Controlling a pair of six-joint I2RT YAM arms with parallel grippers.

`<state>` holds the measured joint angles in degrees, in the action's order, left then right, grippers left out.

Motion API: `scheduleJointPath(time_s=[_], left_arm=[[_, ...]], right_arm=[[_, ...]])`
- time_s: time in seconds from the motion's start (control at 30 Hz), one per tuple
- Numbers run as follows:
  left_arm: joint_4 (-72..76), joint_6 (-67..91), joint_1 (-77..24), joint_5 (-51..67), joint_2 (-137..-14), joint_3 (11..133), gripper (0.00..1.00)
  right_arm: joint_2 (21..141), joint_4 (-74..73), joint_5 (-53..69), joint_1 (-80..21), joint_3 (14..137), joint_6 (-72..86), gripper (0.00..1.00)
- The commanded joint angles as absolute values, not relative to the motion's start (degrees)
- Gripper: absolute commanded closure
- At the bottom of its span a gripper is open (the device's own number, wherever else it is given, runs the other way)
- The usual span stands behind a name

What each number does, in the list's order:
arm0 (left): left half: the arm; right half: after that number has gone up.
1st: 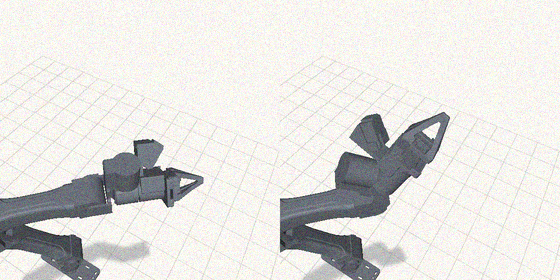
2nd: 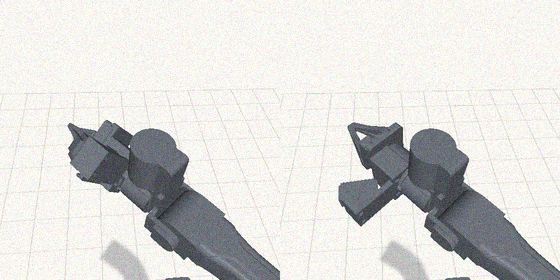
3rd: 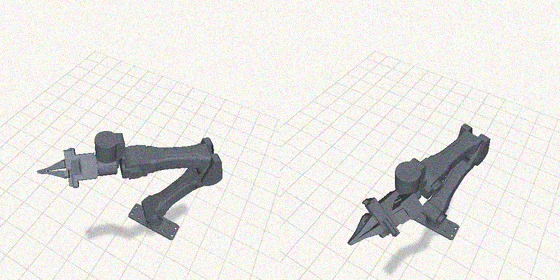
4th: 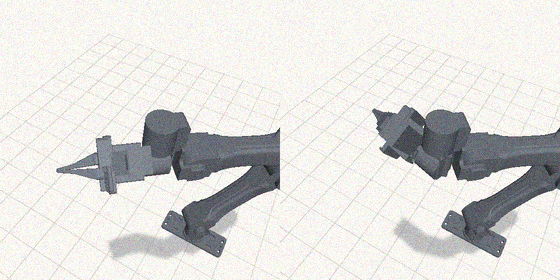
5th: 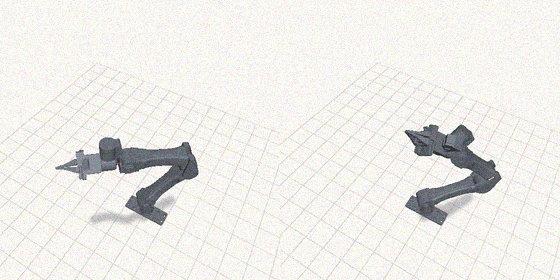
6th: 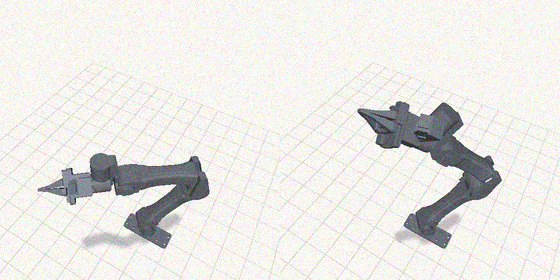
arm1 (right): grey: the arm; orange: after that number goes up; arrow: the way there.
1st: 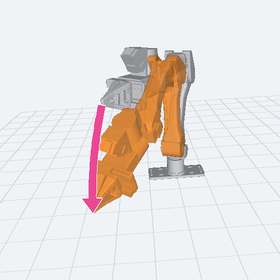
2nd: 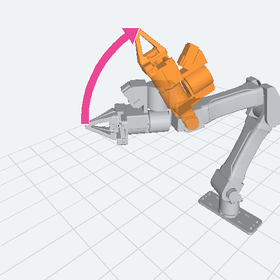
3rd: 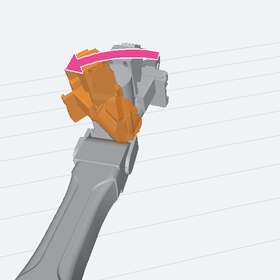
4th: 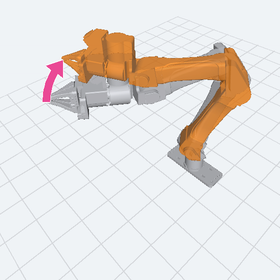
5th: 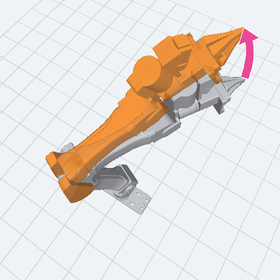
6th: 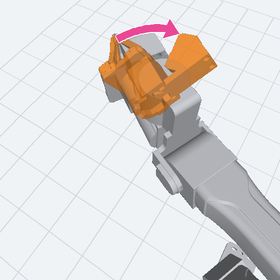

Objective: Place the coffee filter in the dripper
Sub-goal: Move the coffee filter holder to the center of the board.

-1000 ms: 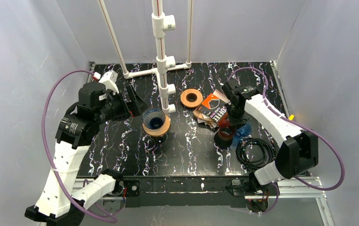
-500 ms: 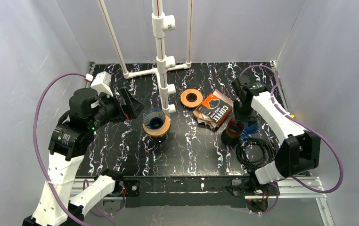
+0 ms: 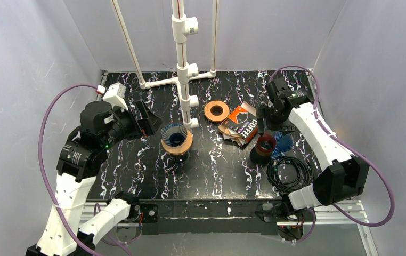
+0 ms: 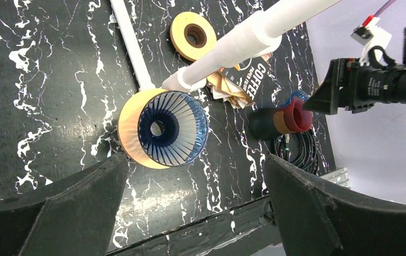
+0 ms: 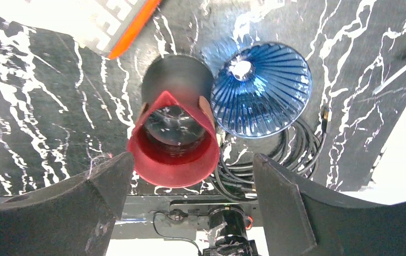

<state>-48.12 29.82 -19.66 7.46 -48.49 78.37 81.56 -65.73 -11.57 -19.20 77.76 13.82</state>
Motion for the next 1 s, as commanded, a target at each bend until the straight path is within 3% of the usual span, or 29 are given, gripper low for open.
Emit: scheduleJointPath(time_s=[0.0, 0.37, 0.7, 0.97], left_arm=[[-48.9, 29.3, -19.4, 6.2, -48.2, 77.5, 0.02], [-50.1, 31.9, -19.4, 7.0, -48.9, 76.3, 0.02], [-50.2, 36.4, -19.4, 8.5, -48.6, 73.2, 0.02], [-50.5, 37.2, -19.5, 8.6, -48.5, 72.3, 0.02]], right_arm=[[81.7, -64.6, -8.1, -19.2, 84.1, 11.5, 0.08], [90.0, -59.1, -4.0, -19.2, 93.6, 9.8, 0.04], [104.4, -51.0, 1.6, -19.2, 98.7, 13.3, 0.05], [117.3, -51.9, 1.3, -18.0, 109.5, 13.5, 0.06]])
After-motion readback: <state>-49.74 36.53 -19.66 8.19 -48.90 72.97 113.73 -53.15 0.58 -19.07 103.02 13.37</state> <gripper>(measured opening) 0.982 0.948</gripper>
